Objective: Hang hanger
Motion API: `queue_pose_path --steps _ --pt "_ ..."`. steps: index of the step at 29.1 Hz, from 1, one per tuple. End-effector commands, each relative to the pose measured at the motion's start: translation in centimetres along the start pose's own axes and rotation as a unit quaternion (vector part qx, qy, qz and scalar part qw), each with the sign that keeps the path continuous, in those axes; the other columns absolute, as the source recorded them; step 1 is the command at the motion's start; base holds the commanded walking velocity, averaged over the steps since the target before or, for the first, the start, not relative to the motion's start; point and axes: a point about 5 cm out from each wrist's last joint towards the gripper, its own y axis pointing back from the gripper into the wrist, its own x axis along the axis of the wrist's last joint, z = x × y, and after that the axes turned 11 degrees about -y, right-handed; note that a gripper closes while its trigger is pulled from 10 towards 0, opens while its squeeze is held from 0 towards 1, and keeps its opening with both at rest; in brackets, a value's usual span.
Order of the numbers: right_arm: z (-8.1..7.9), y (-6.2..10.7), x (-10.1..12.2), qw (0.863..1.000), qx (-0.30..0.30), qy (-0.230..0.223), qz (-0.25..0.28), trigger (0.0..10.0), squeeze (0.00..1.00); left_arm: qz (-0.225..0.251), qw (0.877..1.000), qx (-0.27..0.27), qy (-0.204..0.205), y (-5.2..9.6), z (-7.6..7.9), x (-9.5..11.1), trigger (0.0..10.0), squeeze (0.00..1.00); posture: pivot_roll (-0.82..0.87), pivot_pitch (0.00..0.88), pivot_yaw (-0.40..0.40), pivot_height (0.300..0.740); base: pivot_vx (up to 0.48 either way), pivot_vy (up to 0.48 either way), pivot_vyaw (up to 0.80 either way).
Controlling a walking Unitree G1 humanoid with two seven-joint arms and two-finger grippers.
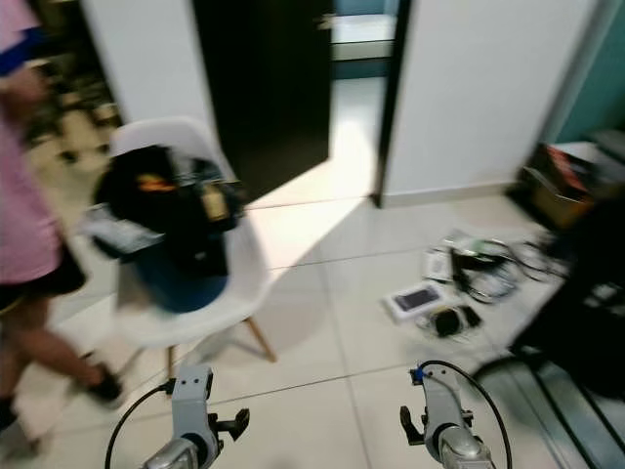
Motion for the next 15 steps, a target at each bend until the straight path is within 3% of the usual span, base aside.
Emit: queue_pose_path --steps 1,6,9,15 --pt "0.1 0.1 -0.1 1.000 -0.010 -0.006 0.008 10.0 0.00 0.011 1.000 0.011 0.018 0.1 0.0 -0.1 10.0 0.00 -0.03 0.000 -0.015 0.740 0.000 0.000 -0.77" --pt "0.2 0.1 0.3 1.000 -0.011 0.016 0.022 10.0 0.00 0.015 0.999 0.019 0.037 0.2 0.0 -0.1 10.0 0.00 -0.03 0.000 -0.015 0.740 0.000 0.000 -0.77" --pt "0.1 0.0 0.9 0.998 -0.008 0.056 0.038 10.0 0.00 0.088 0.996 0.020 0.013 -1.3 -2.2 6.0 10.0 0.00 -0.05 0.000 -0.022 0.740 0.000 0.000 -0.77" --pt "-0.1 0.0 1.5 0.994 0.001 0.094 0.061 10.0 0.00 0.128 0.991 0.027 -0.005 -1.4 -2.9 8.0 10.0 0.00 -0.05 0.000 -0.023 0.740 0.000 0.000 -0.77"
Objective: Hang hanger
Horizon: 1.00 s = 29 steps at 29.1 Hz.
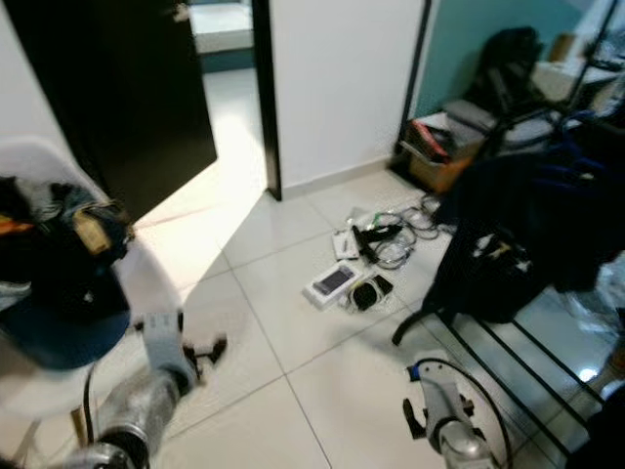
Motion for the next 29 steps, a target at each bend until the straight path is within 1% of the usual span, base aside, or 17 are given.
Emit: queue_pose_path --steps 1,3,4,8,10,11,13,14,17,19,20,23,24,25,26,27,29 --pt "-0.9 -0.1 0.4 1.000 0.014 0.011 0.014 10.0 0.00 -0.034 0.999 0.003 0.000 1.0 -0.2 -2.2 10.0 0.00 -0.05 0.000 -0.023 0.740 0.000 0.000 -0.77" --pt "-0.9 -0.1 0.6 1.000 0.017 0.017 0.020 10.0 0.00 -0.021 0.999 -0.003 -0.025 0.9 -0.5 -1.7 10.0 0.00 -0.04 0.000 -0.022 0.740 0.000 0.000 -0.77" --pt "-0.9 -0.1 0.7 0.999 0.016 0.016 0.025 10.0 0.00 -0.010 0.999 0.002 -0.045 1.0 -0.7 -1.4 10.0 0.00 -0.05 0.000 -0.020 0.740 0.000 0.000 -0.77" --pt "-0.9 -0.1 0.8 0.999 0.014 0.011 0.032 10.0 0.00 0.001 0.999 0.015 -0.048 1.1 -1.1 -1.2 10.0 0.00 -0.05 0.000 -0.019 0.740 0.000 0.000 -0.70" --pt "-0.9 -0.1 0.8 0.999 0.014 0.010 0.034 10.0 0.00 0.001 0.999 0.018 -0.040 1.1 -1.2 -1.2 10.0 0.00 -0.05 0.000 -0.018 0.740 0.000 0.000 -0.52" --pt "-0.9 -0.2 1.0 0.999 0.015 0.018 0.038 10.0 0.00 0.003 1.000 0.024 -0.012 1.1 -1.3 -1.2 10.0 0.00 -0.05 0.000 -0.019 0.740 0.000 0.000 -0.65" --pt "-0.9 -0.2 1.0 0.999 0.015 0.021 0.039 10.0 0.00 0.003 1.000 0.025 -0.004 1.1 -1.3 -1.2 10.0 0.00 -0.05 0.000 -0.019 0.740 0.000 0.000 -0.65" --pt "-0.9 -0.2 1.1 0.999 0.017 0.022 0.039 10.0 0.00 -0.002 1.000 -0.009 0.023 1.2 -1.1 -1.6 10.0 0.00 -0.05 0.000 -0.015 0.740 0.000 0.000 -0.77" --pt "-1.0 -0.2 1.4 0.998 0.017 0.034 0.049 10.0 0.00 0.005 0.999 -0.021 0.026 1.3 -1.1 -1.6 10.0 0.00 -0.05 0.000 -0.010 0.740 0.000 0.000 -0.77" --pt "-1.1 -0.2 1.6 0.997 0.016 0.042 0.060 10.0 0.00 0.020 1.000 -0.012 0.007 1.6 -1.4 -1.5 10.0 0.00 -0.05 0.000 -0.002 0.740 0.000 0.000 -0.77" --pt "-1.1 -0.2 1.6 0.997 0.016 0.042 0.060 10.0 0.00 0.020 1.000 -0.012 0.007 1.6 -1.4 -1.5 10.0 0.00 -0.05 0.000 -0.002 0.740 0.000 0.000 -0.77" --pt "-1.4 -0.1 1.9 0.995 0.029 0.036 0.086 10.0 0.00 0.035 0.999 0.008 -0.028 2.3 -2.1 -1.5 10.0 0.00 -0.07 0.000 0.013 0.740 0.000 0.000 -0.78" --pt "-1.6 0.0 2.1 0.994 0.037 0.040 0.095 10.0 0.00 0.041 0.998 0.010 -0.049 2.5 -2.3 -1.5 10.0 0.00 -0.07 0.000 0.011 0.740 0.000 0.000 -0.80" --pt "-1.6 0.0 2.1 0.994 0.037 0.040 0.095 10.0 0.00 0.041 0.998 0.010 -0.049 2.5 -2.3 -1.5 10.0 0.00 -0.07 0.000 0.011 0.740 0.000 0.000 -0.80" --pt "-1.7 0.1 2.2 0.992 0.049 0.044 0.105 10.0 0.00 0.058 0.995 0.012 -0.085 3.0 -2.5 -1.1 10.0 0.00 -0.06 0.000 0.007 0.740 0.000 0.000 -0.80" --pt "-1.7 0.1 2.2 0.992 0.054 0.042 0.107 10.0 0.00 0.065 0.993 0.014 -0.092 3.2 -2.5 -0.9 10.0 0.00 -0.05 0.000 0.002 0.740 0.000 0.000 -0.79" --pt "-1.7 0.1 2.2 0.992 0.057 0.040 0.109 10.0 0.00 0.069 0.993 0.014 -0.093 3.3 -2.6 -0.8 10.0 0.00 -0.05 0.000 -0.001 0.740 0.000 0.000 -0.79"
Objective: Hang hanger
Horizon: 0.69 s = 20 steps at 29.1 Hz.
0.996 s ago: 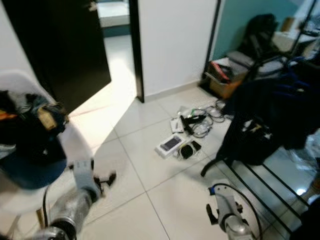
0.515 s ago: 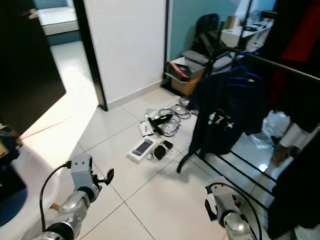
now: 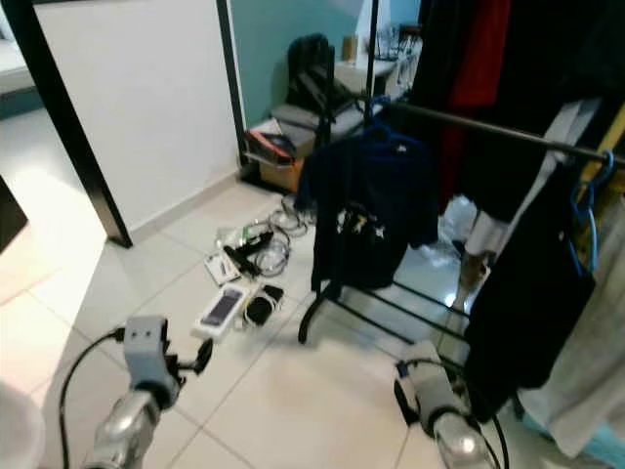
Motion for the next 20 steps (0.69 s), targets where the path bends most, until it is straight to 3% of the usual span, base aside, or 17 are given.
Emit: queue_pose_path --steps 1,2,4,5,7,14,15,16,17,19,20 --pt "0.1 -0.1 0.5 1.000 0.008 -0.001 0.016 10.0 0.00 0.022 1.000 0.003 -0.017 0.0 -0.2 1.0 10.0 0.00 -0.03 0.000 -0.019 0.740 0.000 0.000 -0.66" --pt "0.1 -0.1 0.5 1.000 0.010 -0.003 0.017 10.0 0.00 0.026 0.999 0.007 -0.019 0.1 -0.4 1.1 10.0 0.00 -0.03 0.000 -0.019 0.740 0.000 0.000 -0.66" --pt "1.3 -2.1 8.2 0.991 0.024 0.001 0.132 10.0 0.00 0.042 0.998 0.023 -0.032 0.5 -1.2 1.8 10.0 0.00 0.00 0.000 -0.041 0.740 0.000 0.000 -0.25" --pt "1.3 -2.1 8.2 0.991 0.024 0.001 0.132 10.0 0.00 0.042 0.998 0.023 -0.032 0.5 -1.2 1.8 10.0 0.00 0.00 0.000 -0.041 0.740 0.000 0.000 0.00" --pt "1.4 -2.7 12.6 0.981 0.040 0.014 0.189 10.0 0.00 0.051 0.997 0.049 -0.034 1.1 -2.3 2.3 10.0 0.00 0.03 0.000 -0.068 0.740 0.000 0.000 0.00" --pt "0.3 -3.1 13.3 0.980 0.048 -0.003 0.194 10.0 0.00 0.053 0.996 0.067 -0.032 1.5 -3.2 2.5 10.0 0.00 0.07 0.000 -0.092 0.740 0.000 0.000 0.00" --pt "-0.3 -3.4 12.1 0.984 0.044 -0.040 0.167 10.0 0.00 0.034 0.997 0.062 -0.040 1.5 -3.3 1.7 10.0 0.00 0.07 0.000 -0.094 0.740 0.000 0.000 0.00" --pt "-0.3 -3.4 12.1 0.984 0.044 -0.040 0.167 10.0 0.00 0.034 0.997 0.062 -0.040 1.5 -3.3 1.7 10.0 0.00 0.07 0.000 -0.094 0.740 0.000 0.000 0.00" --pt "-0.7 -3.4 9.5 0.989 0.035 -0.086 0.119 10.0 0.00 -0.005 0.998 0.048 -0.037 1.6 -2.8 0.1 10.0 0.00 0.07 0.000 -0.097 0.740 0.000 0.000 0.00" --pt "-0.7 -3.4 9.5 0.989 0.035 -0.086 0.119 10.0 0.00 -0.005 0.998 0.048 -0.037 1.6 -2.8 0.1 10.0 0.00 0.07 0.000 -0.097 0.740 0.000 0.000 0.00" --pt "-0.8 -2.8 6.5 0.990 0.029 -0.120 0.073 10.0 0.00 -0.042 0.998 0.026 -0.034 2.1 -2.1 -1.6 10.0 0.00 0.05 0.000 -0.084 0.740 0.000 0.000 0.00"
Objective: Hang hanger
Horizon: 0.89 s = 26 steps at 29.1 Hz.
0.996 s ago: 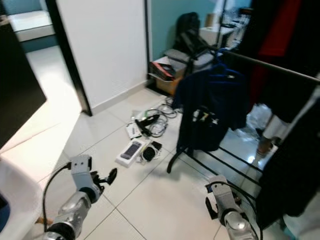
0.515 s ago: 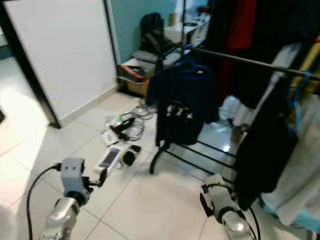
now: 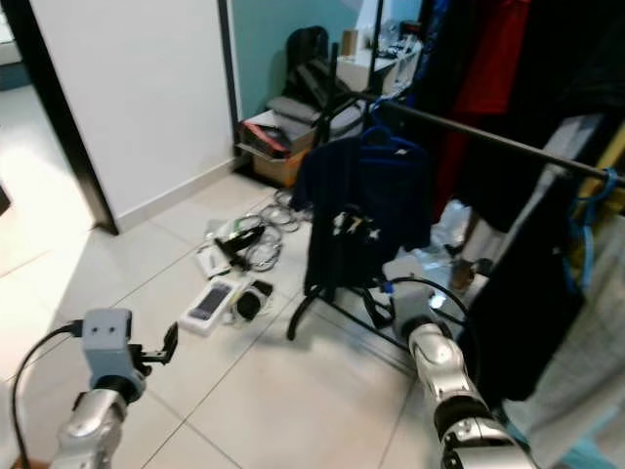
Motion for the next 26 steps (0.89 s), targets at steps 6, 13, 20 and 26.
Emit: queue_pose_path --steps 6,13,20,26 --pt "2.1 5.1 -7.7 0.987 -0.064 -0.098 -0.114 10.0 0.00 -0.081 0.995 -0.058 0.028 2.3 2.2 -4.1 10.0 0.00 0.05 0.000 -0.071 0.740 0.000 0.000 0.00" --pt "3.3 9.9 -12.2 0.966 -0.115 -0.162 -0.164 10.0 0.00 -0.140 0.983 -0.081 0.086 6.4 2.4 -7.7 10.0 0.00 0.01 0.000 0.003 0.740 0.000 0.000 0.00" --pt "4.1 7.3 -9.7 0.977 -0.090 -0.060 -0.182 10.0 0.00 -0.131 0.987 -0.062 0.064 4.3 2.3 -6.3 10.0 0.00 -0.02 0.000 -0.036 0.740 0.000 0.000 0.00" --pt "4.7 6.4 -8.5 0.979 -0.094 -0.043 -0.176 10.0 0.00 -0.104 0.988 -0.092 0.064 1.6 3.8 -4.3 10.0 0.00 -0.02 0.000 -0.038 0.740 0.000 0.000 0.00"
